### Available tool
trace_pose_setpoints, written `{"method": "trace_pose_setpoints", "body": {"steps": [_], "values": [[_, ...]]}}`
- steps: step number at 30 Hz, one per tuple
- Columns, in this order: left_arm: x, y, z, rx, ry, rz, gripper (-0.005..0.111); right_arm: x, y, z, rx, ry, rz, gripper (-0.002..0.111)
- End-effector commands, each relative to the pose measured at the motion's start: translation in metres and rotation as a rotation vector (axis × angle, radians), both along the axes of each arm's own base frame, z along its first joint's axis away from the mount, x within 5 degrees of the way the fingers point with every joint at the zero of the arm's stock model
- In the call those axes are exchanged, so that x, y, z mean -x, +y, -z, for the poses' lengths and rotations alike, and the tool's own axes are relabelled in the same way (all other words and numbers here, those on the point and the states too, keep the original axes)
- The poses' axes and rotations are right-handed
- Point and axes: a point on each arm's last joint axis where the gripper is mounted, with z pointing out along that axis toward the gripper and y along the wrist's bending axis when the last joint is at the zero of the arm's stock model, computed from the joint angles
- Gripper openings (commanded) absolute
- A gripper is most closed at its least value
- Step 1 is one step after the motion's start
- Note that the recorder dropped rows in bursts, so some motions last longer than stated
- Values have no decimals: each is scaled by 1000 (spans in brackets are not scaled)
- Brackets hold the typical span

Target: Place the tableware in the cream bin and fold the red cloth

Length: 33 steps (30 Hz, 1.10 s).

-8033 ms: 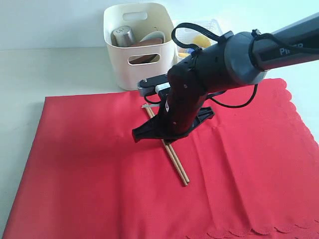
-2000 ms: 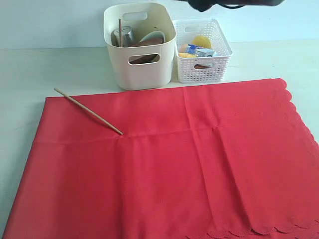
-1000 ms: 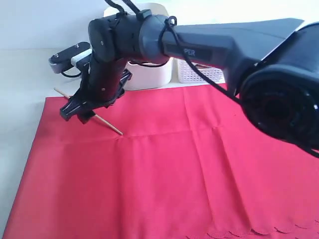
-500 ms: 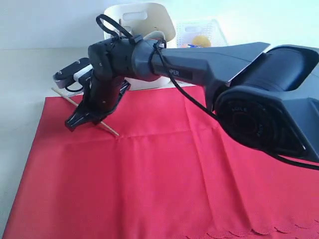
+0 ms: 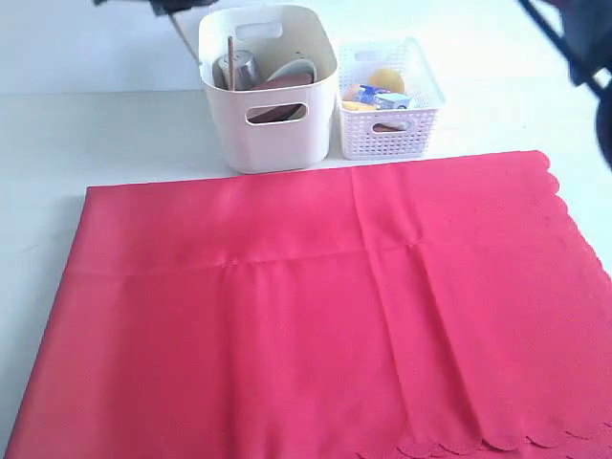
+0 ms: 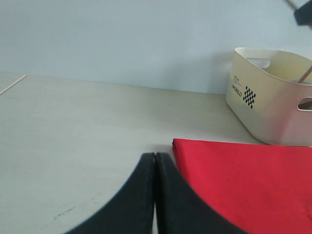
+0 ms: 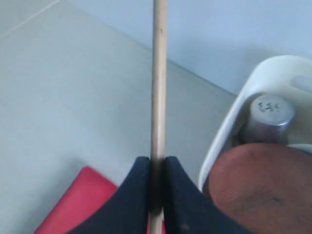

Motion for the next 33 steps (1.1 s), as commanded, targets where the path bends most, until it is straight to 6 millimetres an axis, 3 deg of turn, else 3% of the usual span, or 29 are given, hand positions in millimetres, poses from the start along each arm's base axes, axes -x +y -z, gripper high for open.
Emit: {"method": "trace_pose_setpoints", "body": {"steps": [1,6,14,18,23,25,29,31,33], "values": [[0,0,-2,5,-21,7,2,-22,-38,-14,-86,57,186,0],[0,0,-2,5,-21,7,2,-35,-65,-6,-45,126,288,0],[0,0,-2,5,-21,7,2,-41,-81,3,97,110,411,4],[0,0,-2,5,-21,7,2,-45,-85,14,133,133,491,21],[0,0,-2,5,-21,7,2,-42,-78,16,126,147,442,61],[0,0,-2,5,-21,7,2,-40,-80,15,162,148,423,64],[0,0,-2,5,-21,7,2,-29,-89,-4,202,158,419,60],[0,0,-2,5,-21,7,2,-22,-94,-17,210,152,415,49],[0,0,-2,5,-21,7,2,-17,-98,-29,206,142,413,30]]}}
